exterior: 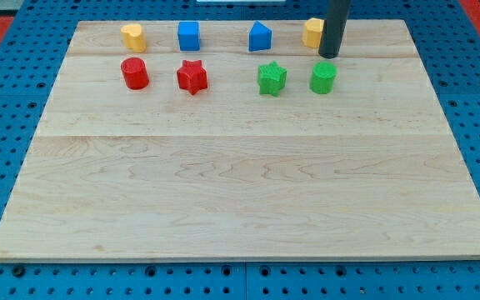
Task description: Move the yellow hexagon diagonally to the blue blocks
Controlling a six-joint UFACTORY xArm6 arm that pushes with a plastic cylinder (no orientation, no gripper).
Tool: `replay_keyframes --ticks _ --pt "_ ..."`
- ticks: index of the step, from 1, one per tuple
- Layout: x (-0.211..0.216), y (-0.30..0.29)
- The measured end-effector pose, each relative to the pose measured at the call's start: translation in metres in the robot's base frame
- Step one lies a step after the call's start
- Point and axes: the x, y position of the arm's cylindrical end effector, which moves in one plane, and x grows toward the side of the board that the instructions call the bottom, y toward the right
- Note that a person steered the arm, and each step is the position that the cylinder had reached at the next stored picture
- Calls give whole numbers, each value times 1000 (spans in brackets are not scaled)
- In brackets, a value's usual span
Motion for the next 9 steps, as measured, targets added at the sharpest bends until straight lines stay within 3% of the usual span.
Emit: replay_keyframes --ticks 2,4,5,7,9 --pt "-59 11" --pt "-67 9" --pt "-74 -18" --pt "-82 8" --pt "-80 -53"
